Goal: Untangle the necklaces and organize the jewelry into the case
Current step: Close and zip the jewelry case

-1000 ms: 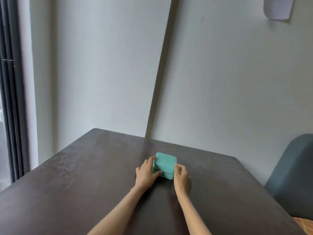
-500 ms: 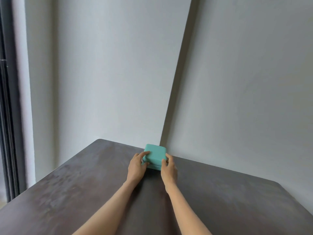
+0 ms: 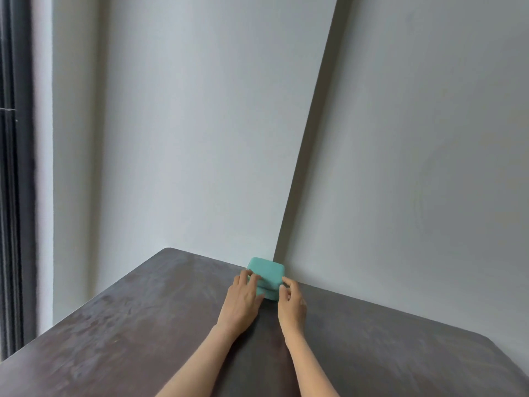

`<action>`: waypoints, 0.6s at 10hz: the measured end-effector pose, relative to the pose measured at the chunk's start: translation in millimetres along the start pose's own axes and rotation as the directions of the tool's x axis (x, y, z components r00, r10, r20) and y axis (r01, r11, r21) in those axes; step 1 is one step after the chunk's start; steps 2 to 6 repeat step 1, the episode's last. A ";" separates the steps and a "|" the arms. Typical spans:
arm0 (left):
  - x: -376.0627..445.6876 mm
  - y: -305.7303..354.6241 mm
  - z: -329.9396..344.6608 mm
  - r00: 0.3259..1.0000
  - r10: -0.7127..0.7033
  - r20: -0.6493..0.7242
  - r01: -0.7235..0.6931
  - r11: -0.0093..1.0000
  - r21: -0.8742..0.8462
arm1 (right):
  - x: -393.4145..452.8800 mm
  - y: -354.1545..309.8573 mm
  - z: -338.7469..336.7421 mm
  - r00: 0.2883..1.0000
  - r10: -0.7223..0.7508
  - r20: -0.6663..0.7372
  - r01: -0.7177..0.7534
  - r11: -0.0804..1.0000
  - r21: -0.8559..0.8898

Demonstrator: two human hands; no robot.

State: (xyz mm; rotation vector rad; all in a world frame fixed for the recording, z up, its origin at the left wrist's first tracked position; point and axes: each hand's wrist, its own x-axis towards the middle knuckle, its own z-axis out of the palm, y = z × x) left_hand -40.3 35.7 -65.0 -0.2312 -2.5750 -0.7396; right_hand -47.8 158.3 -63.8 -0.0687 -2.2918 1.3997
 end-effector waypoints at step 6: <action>-11.6 3.6 -3.8 1.000 -0.001 0.025 0.000 0.999 0.032 | -9.0 -4.1 -15.7 0.999 0.044 0.014 -0.044 0.999 -0.018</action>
